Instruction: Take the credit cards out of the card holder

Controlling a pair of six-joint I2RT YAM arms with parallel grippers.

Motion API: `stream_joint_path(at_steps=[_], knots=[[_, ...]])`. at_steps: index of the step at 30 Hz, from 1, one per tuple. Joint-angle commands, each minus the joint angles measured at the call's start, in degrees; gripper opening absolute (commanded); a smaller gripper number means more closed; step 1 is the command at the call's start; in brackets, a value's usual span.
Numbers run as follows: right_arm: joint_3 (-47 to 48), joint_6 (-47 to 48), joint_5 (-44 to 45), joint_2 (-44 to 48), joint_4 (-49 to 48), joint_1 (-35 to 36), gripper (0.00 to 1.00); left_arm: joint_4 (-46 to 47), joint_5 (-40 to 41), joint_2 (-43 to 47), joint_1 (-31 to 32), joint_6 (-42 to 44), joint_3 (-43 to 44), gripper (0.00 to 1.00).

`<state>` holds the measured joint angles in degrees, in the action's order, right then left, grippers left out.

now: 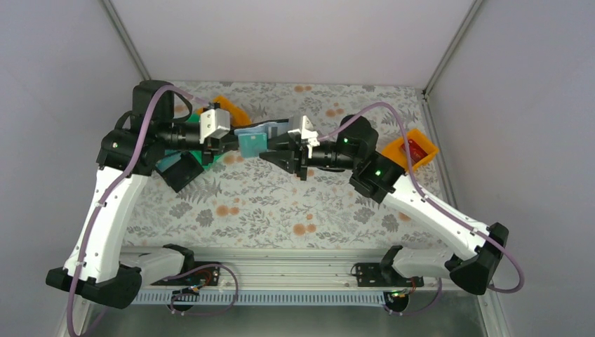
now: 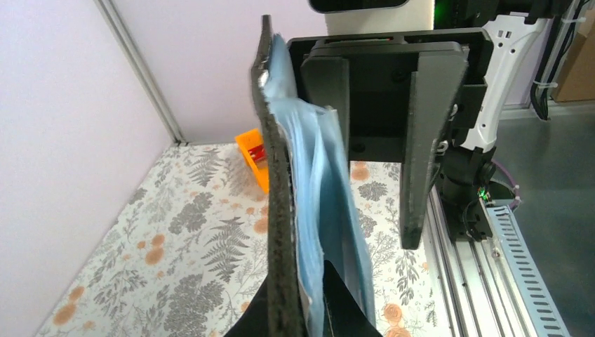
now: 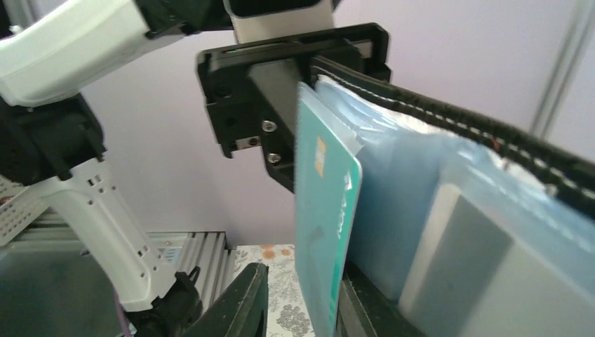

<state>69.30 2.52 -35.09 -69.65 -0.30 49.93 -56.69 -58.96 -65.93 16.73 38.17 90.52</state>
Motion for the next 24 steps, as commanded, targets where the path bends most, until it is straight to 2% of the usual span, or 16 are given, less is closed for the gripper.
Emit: stream_joint_path(at_steps=[1,4,9,13,17,24], knots=[[-0.34,-0.15,-6.74,1.15,-1.48,0.53,0.20,1.38,-1.66,0.50,0.00,1.03,1.11,0.02],[0.00,-0.66,-7.49,0.69,-1.42,0.47,0.06,1.40,-1.96,0.48,0.05,1.03,0.72,0.02],[0.00,-1.90,-4.19,1.23,-1.10,0.06,0.04,-0.20,-3.21,0.47,0.08,3.06,0.51,0.04],[-0.58,-2.24,-2.16,3.05,-0.05,-1.12,0.04,-5.65,-6.08,0.44,0.07,8.79,1.07,0.26],[-0.05,-1.64,-1.49,4.17,2.03,-1.78,0.04,-9.30,-8.52,0.77,0.14,13.62,-0.01,0.42],[0.61,-0.37,-0.86,5.02,4.66,-2.72,0.04,-13.28,-9.96,1.00,0.12,18.67,-0.18,0.51]])
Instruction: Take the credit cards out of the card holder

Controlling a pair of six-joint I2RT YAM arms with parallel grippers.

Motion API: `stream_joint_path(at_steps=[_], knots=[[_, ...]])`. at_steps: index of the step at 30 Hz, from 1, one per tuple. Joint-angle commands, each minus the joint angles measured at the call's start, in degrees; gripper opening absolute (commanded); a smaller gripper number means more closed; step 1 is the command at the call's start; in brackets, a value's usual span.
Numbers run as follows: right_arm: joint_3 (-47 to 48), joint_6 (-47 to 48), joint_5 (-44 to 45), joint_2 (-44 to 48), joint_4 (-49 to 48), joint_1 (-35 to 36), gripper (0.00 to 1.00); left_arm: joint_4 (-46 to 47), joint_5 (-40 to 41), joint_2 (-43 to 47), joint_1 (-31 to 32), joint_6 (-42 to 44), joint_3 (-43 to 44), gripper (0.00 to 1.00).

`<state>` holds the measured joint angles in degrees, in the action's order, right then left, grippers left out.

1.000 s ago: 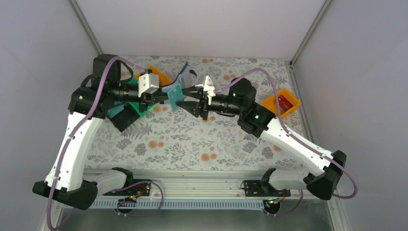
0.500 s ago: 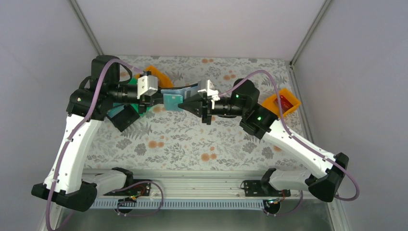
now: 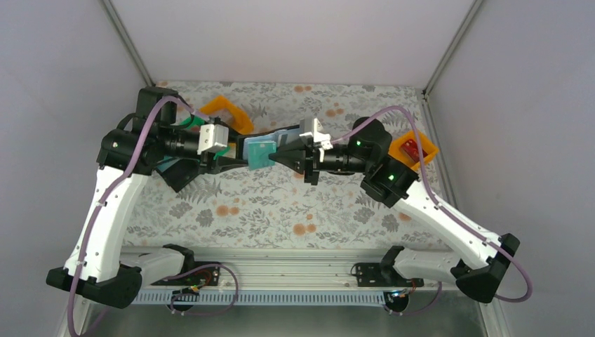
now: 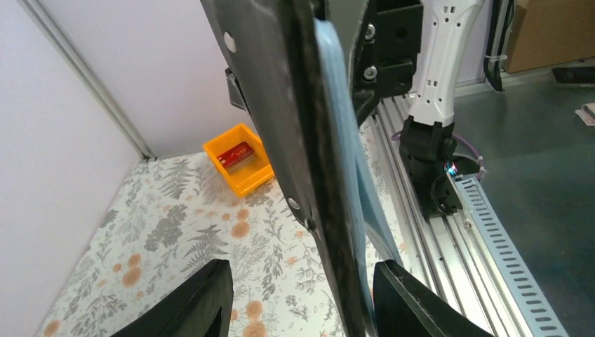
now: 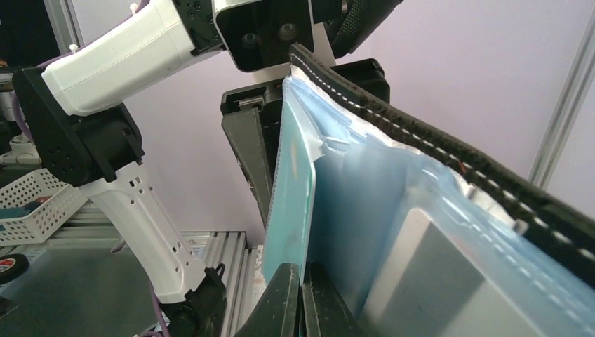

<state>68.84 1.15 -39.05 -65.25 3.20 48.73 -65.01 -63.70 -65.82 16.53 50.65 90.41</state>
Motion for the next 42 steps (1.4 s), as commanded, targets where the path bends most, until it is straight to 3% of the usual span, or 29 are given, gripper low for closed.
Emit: stream_joint_path(at_steps=[1,10,11,15,16,18,22,35,42], knots=[[1.16,1.21,2.87,0.61,1.23,-1.53,0.04,-5.15,-5.46,0.87,0.28,6.44,-0.14,0.53],[4.65,2.94,0.69,-2.84,4.88,-1.58,0.04,-4.20,-7.98,0.26,0.34,5.05,-0.26,0.57],[4.74,2.89,-0.16,-3.05,4.70,-1.54,0.04,-3.32,-8.17,0.31,0.34,4.02,-0.64,0.53],[6.00,3.14,-2.74,-4.81,5.44,-1.53,0.04,-0.62,-9.06,-0.10,0.31,0.38,-0.88,0.08],[6.02,3.32,-3.01,-4.81,5.46,-1.55,0.04,-0.63,-8.95,-0.13,0.31,0.33,-0.78,0.03],[5.93,3.59,-3.30,-4.47,5.50,-1.53,0.06,-1.36,-8.66,0.06,0.34,1.20,-0.71,0.02],[5.21,3.98,-0.27,-2.64,6.66,-1.87,0.22,-2.96,-8.79,0.45,0.31,3.32,-0.81,0.02],[2.53,2.60,0.18,0.45,6.15,-4.26,0.23,-2.48,-9.07,0.17,0.27,3.22,-0.94,0.02],[2.68,2.69,-4.83,-1.16,4.91,-4.26,0.38,-1.84,-8.72,0.20,0.31,2.53,-1.19,0.02]])
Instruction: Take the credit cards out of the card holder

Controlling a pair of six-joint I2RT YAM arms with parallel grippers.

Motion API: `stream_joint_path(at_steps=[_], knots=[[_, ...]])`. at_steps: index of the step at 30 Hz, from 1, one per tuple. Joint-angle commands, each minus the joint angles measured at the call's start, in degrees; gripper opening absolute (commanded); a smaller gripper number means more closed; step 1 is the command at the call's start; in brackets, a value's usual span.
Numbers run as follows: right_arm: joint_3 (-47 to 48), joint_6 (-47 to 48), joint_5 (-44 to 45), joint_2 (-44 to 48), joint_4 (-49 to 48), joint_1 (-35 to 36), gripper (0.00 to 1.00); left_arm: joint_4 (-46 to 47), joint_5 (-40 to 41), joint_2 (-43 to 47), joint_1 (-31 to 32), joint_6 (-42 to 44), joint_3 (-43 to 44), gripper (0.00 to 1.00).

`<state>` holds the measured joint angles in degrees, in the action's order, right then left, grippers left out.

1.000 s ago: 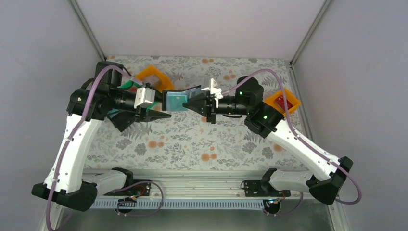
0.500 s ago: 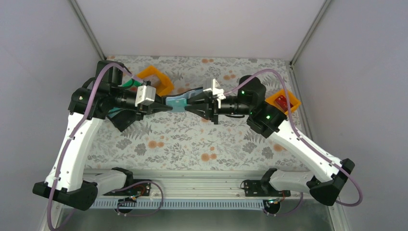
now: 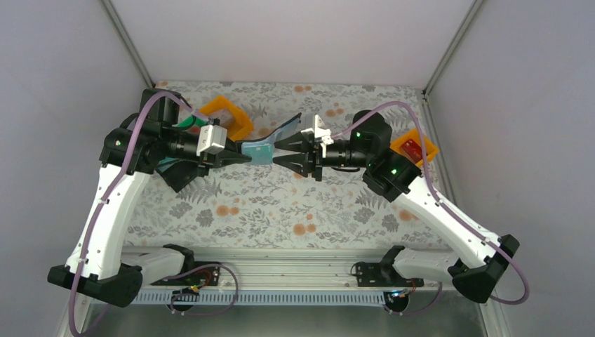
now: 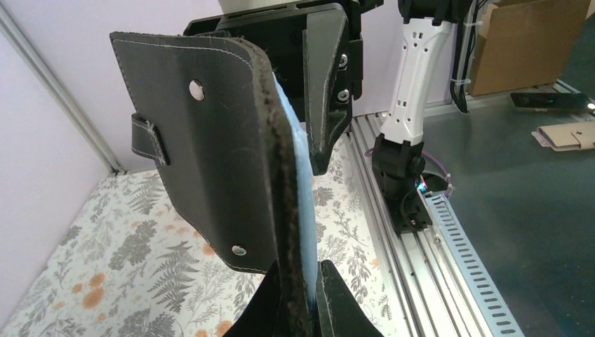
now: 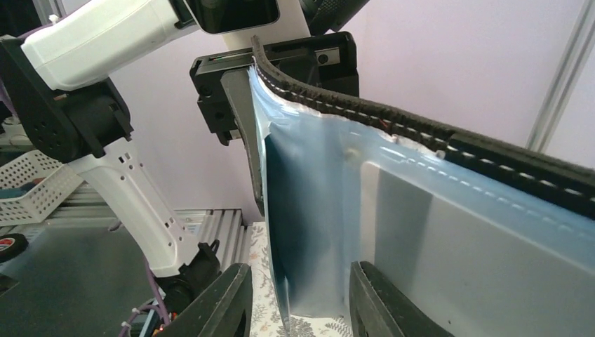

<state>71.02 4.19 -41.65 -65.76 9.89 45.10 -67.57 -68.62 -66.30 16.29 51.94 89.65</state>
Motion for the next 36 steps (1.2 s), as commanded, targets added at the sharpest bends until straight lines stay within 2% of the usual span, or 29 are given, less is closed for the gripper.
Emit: stream_joint_path(at_steps=[1,7,13,19,22,26,28,31,32,33,34,36], knots=[[0.52,-0.40,-2.43,-0.68,-2.01,-0.63,0.36,0.77,-3.76,0.73,0.58,1.23,-0.47,0.02],[1.19,-1.98,-1.10,-2.34,-2.77,-0.63,0.18,0.96,-3.98,0.68,0.57,1.23,-0.40,0.02],[1.61,-2.72,-1.16,-3.76,-3.95,-0.63,0.18,0.99,-4.02,0.65,0.58,1.22,-0.50,0.03],[1.47,-2.60,-1.57,-4.37,-3.84,-0.59,0.30,1.19,-3.89,0.57,0.57,1.12,-0.64,0.02],[1.11,-2.95,-0.72,-3.80,-4.34,-0.60,0.17,0.92,-4.20,0.50,0.54,1.46,-0.69,0.02],[1.11,-3.38,-1.34,-3.56,-4.89,-0.62,0.12,0.86,-4.31,0.45,0.58,1.63,-0.79,0.02],[1.28,-3.31,-2.57,-3.94,-4.90,-0.54,0.05,1.13,-4.33,0.40,0.58,1.40,-0.94,0.02],[1.12,-2.79,-2.58,-3.25,-3.95,-0.62,0.04,1.30,-4.21,0.44,0.58,0.98,-0.87,0.02],[0.99,-2.42,-0.96,-2.60,-3.17,-0.82,0.04,1.34,-3.97,0.55,0.53,0.70,-0.95,0.04],[0.72,-2.16,0.39,-1.94,-2.21,-1.26,0.04,1.72,-3.71,0.60,0.51,0.27,-1.15,0.14],[0.50,-2.23,1.09,-1.39,-1.45,-1.84,0.04,2.14,-3.57,0.58,0.47,-0.20,-1.47,0.17],[0.37,-2.24,0.41,-0.86,-0.37,-2.58,0.04,3.78,-3.39,0.49,0.54,-1.84,-2.37,0.17]])
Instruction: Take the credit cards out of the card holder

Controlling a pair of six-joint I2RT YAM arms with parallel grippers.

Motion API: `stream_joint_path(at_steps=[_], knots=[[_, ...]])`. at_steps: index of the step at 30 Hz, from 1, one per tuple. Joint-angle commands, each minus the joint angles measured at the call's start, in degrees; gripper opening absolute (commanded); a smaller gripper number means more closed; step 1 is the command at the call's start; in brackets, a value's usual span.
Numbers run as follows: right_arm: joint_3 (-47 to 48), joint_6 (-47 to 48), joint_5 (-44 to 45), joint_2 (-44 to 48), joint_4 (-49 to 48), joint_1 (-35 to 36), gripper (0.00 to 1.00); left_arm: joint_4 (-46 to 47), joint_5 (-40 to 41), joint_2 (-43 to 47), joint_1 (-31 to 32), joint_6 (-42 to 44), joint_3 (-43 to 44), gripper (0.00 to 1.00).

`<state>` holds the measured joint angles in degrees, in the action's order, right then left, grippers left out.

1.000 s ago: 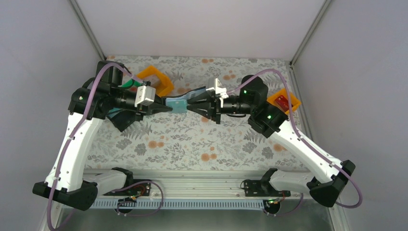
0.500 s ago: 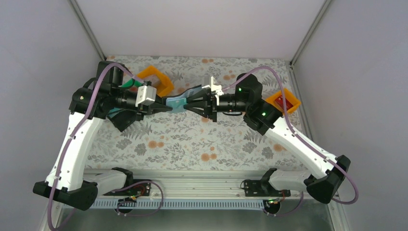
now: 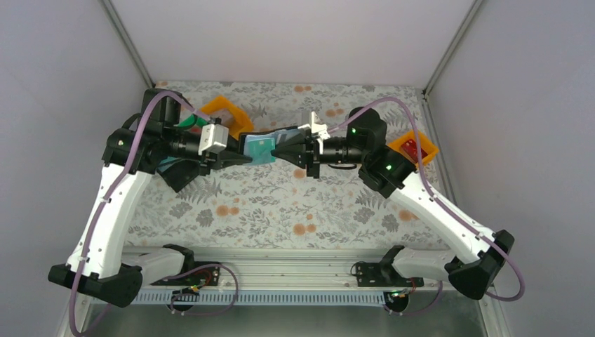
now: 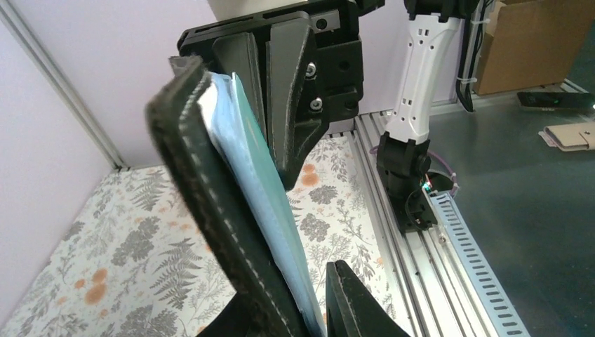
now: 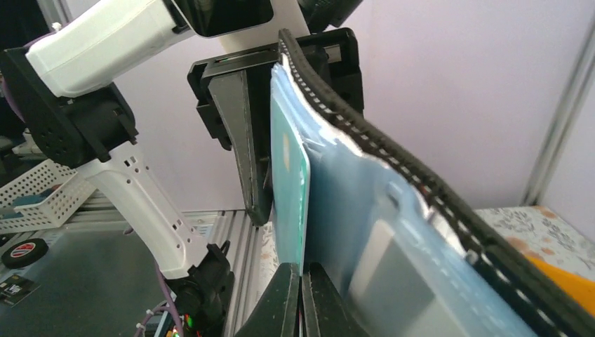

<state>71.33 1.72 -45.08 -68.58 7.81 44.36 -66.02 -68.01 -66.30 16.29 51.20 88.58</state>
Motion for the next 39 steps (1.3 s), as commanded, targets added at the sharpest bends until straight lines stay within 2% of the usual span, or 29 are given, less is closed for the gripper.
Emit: stream_joint_path(at_steps=[1,5,10,17,19,24,26,29,32,35,39], knots=[[-0.03,0.14,2.90,2.20,1.70,-1.86,0.04,2.83,-3.90,0.33,0.58,-1.71,-1.73,0.14],[0.16,0.53,3.93,3.27,2.85,-1.89,0.04,3.25,-3.78,0.29,0.49,-2.41,-1.73,0.03],[0.69,2.24,8.57,5.24,7.54,-2.56,0.04,4.91,-2.49,0.78,0.13,-4.78,-2.25,0.02],[-0.33,2.72,12.94,8.41,13.91,-8.47,0.04,10.66,-1.47,0.83,-1.60,-12.72,-4.98,0.02],[-0.58,2.08,14.52,9.18,15.10,-10.32,0.04,14.93,-1.03,0.81,-2.27,-17.87,-7.23,0.02],[2.17,-2.63,19.99,9.31,19.28,-16.48,0.04,35.22,2.19,-1.50,-4.10,-40.21,-25.27,0.02],[3.48,-3.09,20.37,8.62,21.09,-16.68,0.04,39.14,2.50,-3.64,-3.76,-43.67,-29.28,0.02],[3.61,-3.73,19.77,7.53,22.40,-16.68,0.04,40.36,-0.65,-7.15,-0.30,-43.43,-31.13,0.02],[3.33,-3.84,17.81,6.17,23.16,-16.74,0.04,42.10,-5.33,-11.49,0.58,-45.08,-32.69,0.02],[4.15,-3.38,16.62,4.70,24.86,-16.68,0.04,36.58,-7.85,-15.44,1.64,-40.06,-31.45,0.02],[4.22,-2.95,16.02,3.68,25.82,-16.67,0.04,34.90,-9.29,-22.33,1.64,-36.29,-33.34,0.02]])
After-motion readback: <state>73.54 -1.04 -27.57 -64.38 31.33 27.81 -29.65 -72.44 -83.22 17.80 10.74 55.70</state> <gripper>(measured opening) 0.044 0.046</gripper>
